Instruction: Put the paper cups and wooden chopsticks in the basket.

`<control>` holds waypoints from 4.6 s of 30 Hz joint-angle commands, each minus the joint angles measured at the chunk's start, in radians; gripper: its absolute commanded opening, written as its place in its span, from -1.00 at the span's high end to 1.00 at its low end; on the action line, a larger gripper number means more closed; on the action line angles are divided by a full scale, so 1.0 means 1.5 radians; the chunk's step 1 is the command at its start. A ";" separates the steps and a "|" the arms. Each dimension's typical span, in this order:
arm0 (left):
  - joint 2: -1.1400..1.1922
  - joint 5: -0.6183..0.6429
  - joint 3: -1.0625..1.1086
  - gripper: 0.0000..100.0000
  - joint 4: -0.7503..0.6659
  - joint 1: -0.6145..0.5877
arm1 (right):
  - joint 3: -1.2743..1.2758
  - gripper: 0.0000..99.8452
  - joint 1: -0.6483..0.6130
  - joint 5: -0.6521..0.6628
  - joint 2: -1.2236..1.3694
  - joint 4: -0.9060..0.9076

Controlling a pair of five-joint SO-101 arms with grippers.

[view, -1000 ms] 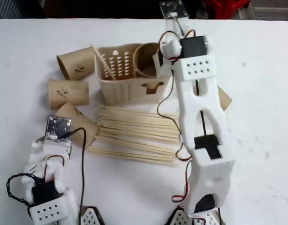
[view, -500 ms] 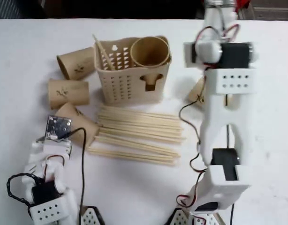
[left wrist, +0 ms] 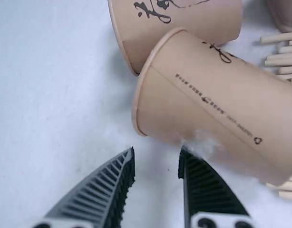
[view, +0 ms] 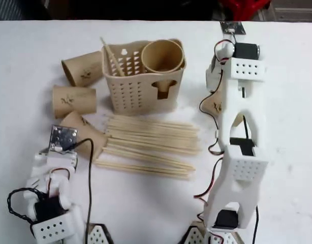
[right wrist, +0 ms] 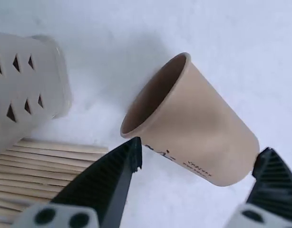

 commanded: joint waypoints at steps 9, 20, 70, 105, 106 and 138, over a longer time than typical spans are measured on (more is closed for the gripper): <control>-0.004 -0.005 -0.001 0.66 0.002 0.011 | -0.004 0.28 -0.007 -0.051 0.032 -0.063; -0.004 -0.005 -0.001 0.66 0.002 0.011 | 0.000 0.28 -0.017 -0.199 0.070 -0.083; -0.003 -0.006 -0.001 0.66 0.011 0.028 | -0.014 0.97 0.011 -0.105 -0.422 0.009; -0.003 -0.006 -0.001 0.66 0.012 0.028 | 0.050 0.96 -0.159 -0.162 -0.304 -0.147; -0.003 -0.006 -0.001 0.66 0.012 0.028 | 0.050 0.96 -0.158 -0.162 -0.304 -0.144; -0.002 -0.001 -0.256 0.65 0.061 -0.001 | 0.110 0.88 -0.168 -0.070 -0.431 0.038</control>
